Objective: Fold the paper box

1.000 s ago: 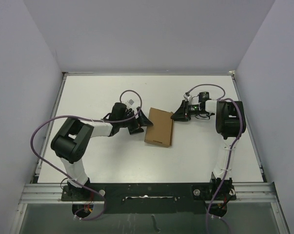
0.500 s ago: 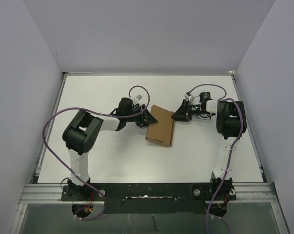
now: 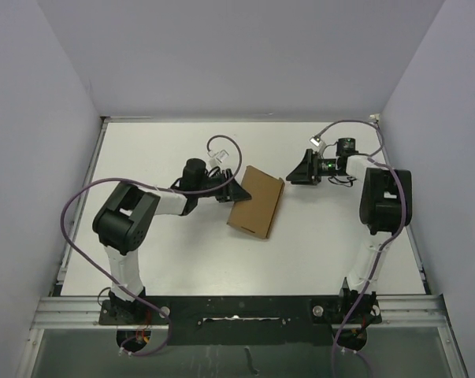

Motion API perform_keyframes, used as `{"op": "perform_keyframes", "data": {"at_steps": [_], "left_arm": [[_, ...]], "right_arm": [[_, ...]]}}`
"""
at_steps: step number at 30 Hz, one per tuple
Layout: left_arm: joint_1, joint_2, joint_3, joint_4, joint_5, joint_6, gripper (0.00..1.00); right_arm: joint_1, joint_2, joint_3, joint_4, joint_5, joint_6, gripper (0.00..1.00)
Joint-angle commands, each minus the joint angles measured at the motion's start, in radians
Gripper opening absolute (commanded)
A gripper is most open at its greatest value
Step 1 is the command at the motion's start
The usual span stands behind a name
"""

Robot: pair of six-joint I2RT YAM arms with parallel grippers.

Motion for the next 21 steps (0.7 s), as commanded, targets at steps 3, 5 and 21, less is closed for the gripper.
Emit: {"op": "perform_keyframes", "data": {"at_steps": [3,5,21], "left_arm": [[0.020,-0.207,-0.118,0.226,0.049,0.243,0.31],[0.021,-0.240,-0.164,0.278,0.053,0.313,0.30],[0.011,-0.271,-0.324,0.549,0.160,0.691,0.26]], "right_arm": [[-0.002,-0.240,0.041,-0.102,-0.026,-0.220,0.58],[-0.001,-0.296,0.030,-0.116,-0.017,-0.286,0.58],[0.053,-0.607,-0.257,0.011,-0.036,-0.678,0.64]]}}
